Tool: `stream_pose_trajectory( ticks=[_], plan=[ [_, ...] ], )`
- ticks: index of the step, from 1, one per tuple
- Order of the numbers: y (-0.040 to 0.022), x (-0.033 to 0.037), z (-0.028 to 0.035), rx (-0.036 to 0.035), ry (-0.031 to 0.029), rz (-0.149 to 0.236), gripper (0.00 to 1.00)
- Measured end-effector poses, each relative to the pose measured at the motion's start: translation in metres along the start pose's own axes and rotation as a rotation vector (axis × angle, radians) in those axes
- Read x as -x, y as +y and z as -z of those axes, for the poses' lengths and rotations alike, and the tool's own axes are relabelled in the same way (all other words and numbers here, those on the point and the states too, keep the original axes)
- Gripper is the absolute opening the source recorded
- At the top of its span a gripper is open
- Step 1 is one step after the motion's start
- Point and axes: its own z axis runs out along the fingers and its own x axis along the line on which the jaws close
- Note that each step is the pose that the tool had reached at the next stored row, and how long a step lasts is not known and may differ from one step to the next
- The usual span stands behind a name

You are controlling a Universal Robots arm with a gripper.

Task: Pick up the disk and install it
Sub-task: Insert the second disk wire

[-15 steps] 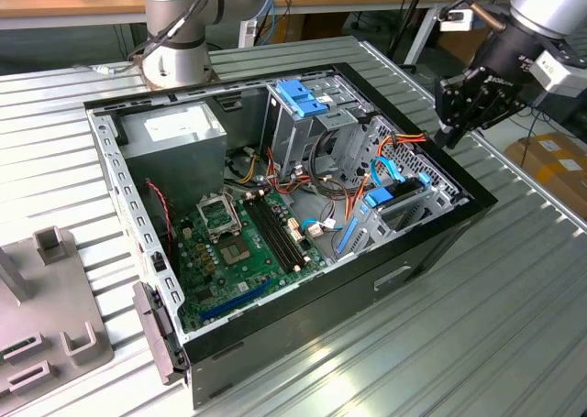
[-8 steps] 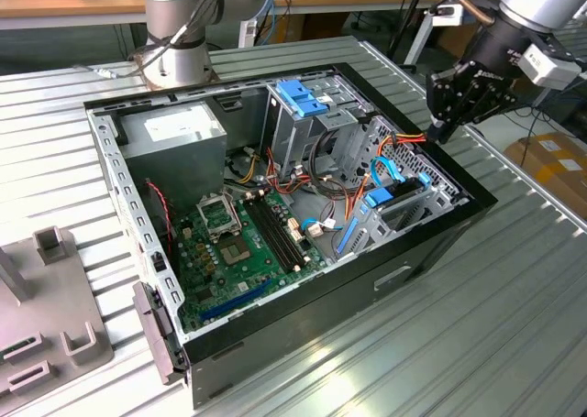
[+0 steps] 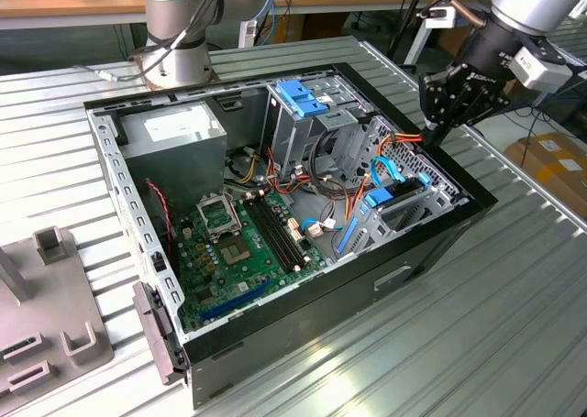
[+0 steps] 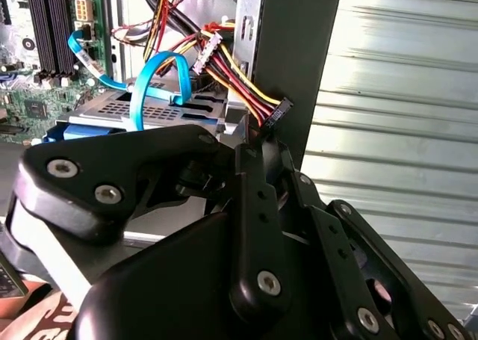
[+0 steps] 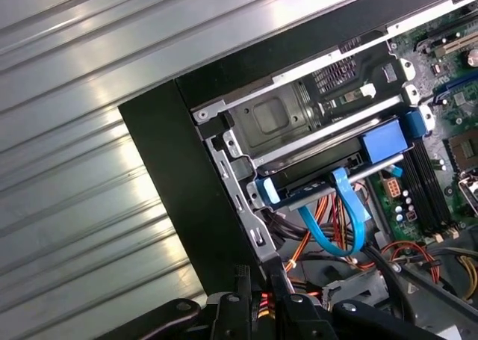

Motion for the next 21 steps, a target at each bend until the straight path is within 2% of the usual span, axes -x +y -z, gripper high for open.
stream_pose_trajectory(
  ticks=[4, 6, 8, 14, 21],
  plan=[
    [-0.0006, -0.0003, -0.0005, -0.0026, 0.0002, -0.028, 0.24],
    [-0.0010, -0.0008, -0.0011, -0.0071, -0.0008, -0.053, 0.24],
    [-0.0015, -0.0005, -0.0015, -0.0101, -0.0019, -0.061, 0.24],
    [-0.0052, -0.0041, -0.0024, -0.0151, -0.0039, -0.069, 0.24],
    [-0.0053, -0.0042, -0.0032, -0.0158, -0.0041, -0.073, 0.24]
  ],
)
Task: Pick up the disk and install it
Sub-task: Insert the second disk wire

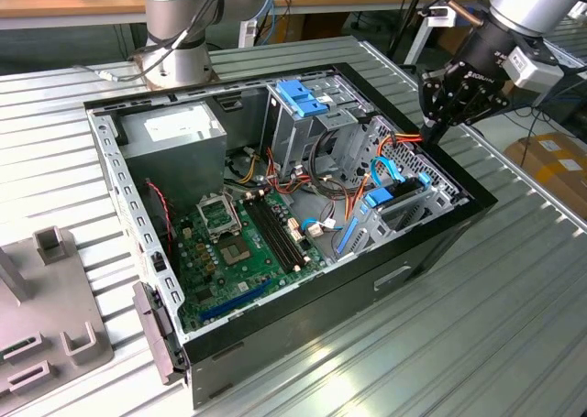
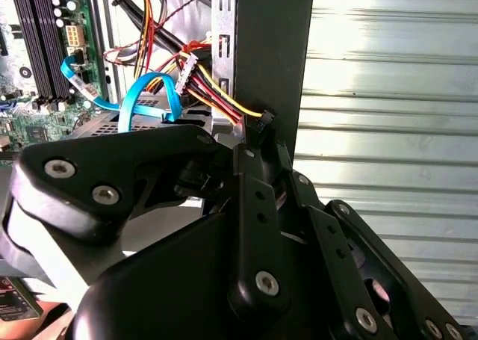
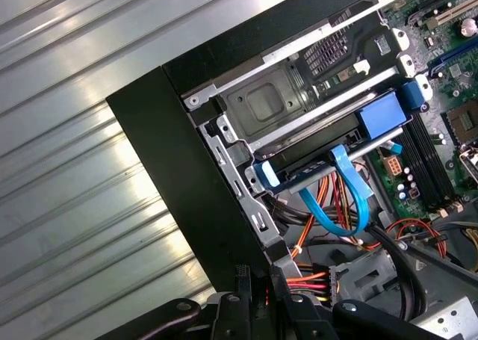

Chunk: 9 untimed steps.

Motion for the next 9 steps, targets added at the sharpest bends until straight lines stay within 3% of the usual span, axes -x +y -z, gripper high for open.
stream_pose_trajectory(
  ticks=[3, 4, 9],
  plan=[
    [0.0000, 0.0000, 0.0001, 0.0002, 0.0002, 0.000, 0.24],
    [0.0000, 0.0000, 0.0001, 0.0001, 0.0001, 0.000, 0.16],
    [0.0000, 0.0000, 0.0001, 0.0001, 0.0001, 0.000, 0.16]
  ],
)
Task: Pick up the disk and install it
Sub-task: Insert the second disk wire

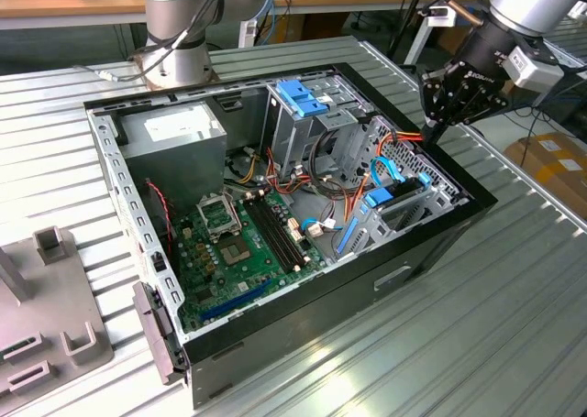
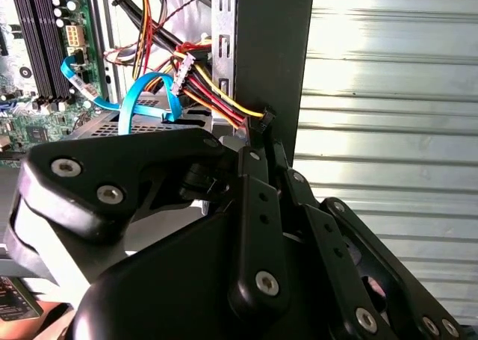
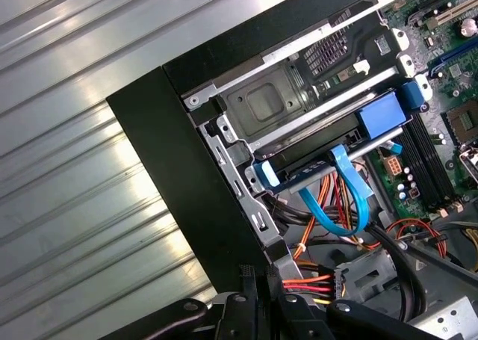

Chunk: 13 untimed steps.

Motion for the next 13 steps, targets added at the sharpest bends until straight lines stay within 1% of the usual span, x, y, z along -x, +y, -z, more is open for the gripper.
stream_pose_trajectory(
  ticks=[2, 5, 7, 9, 11, 12, 13],
  plan=[
    [-0.0001, 0.0001, 0.0019, -0.0001, -0.0001, 0.000, 0.16],
    [-0.0003, 0.0004, 0.0075, -0.0001, 0.0000, 0.000, 0.16],
    [-0.0004, 0.0005, 0.0095, -0.0001, 0.0000, 0.000, 0.16],
    [-0.0005, 0.0007, 0.0136, -0.0001, -0.0001, 0.000, 0.16],
    [-0.0005, 0.0008, 0.0143, -0.0001, -0.0001, 0.000, 0.16],
    [0.0022, 0.0057, 0.0142, -0.0002, 0.0004, 0.000, 0.16],
    [0.0029, 0.0070, 0.0142, -0.0004, 0.0006, 0.000, 0.16]
  ],
)
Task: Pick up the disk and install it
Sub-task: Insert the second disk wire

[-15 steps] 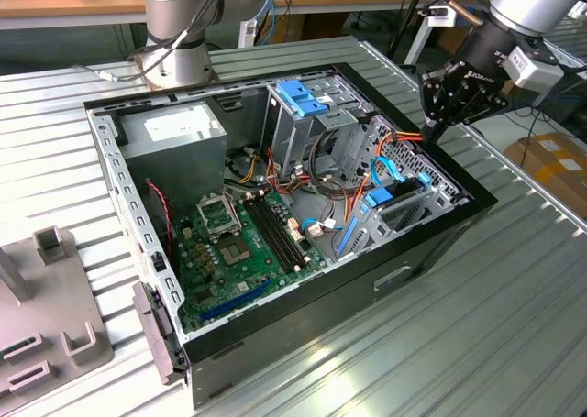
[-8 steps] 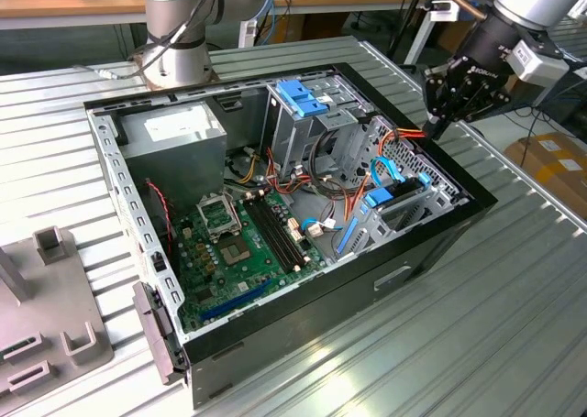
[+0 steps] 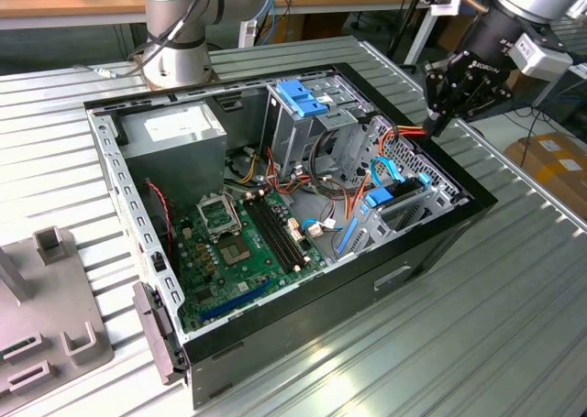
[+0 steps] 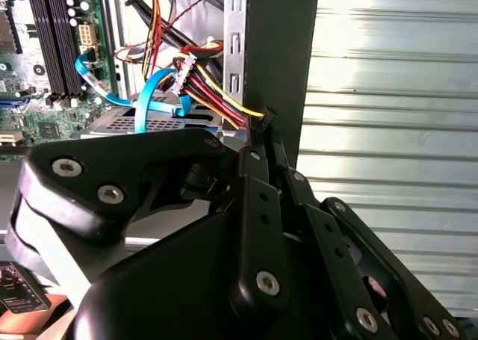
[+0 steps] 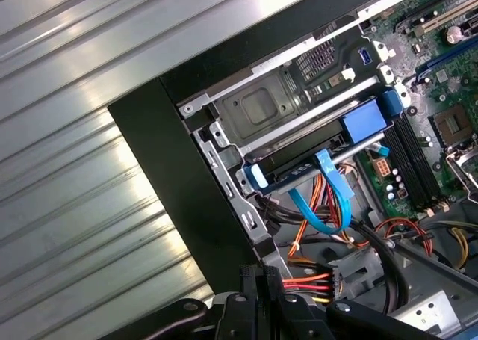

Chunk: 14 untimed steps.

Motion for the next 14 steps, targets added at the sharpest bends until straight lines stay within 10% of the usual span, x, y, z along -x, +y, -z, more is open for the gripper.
stream_pose_trajectory(
  ticks=[14],
  plan=[
    [0.0088, 0.0159, -0.0005, -0.0021, 0.0038, 0.000, 0.16]
  ],
)
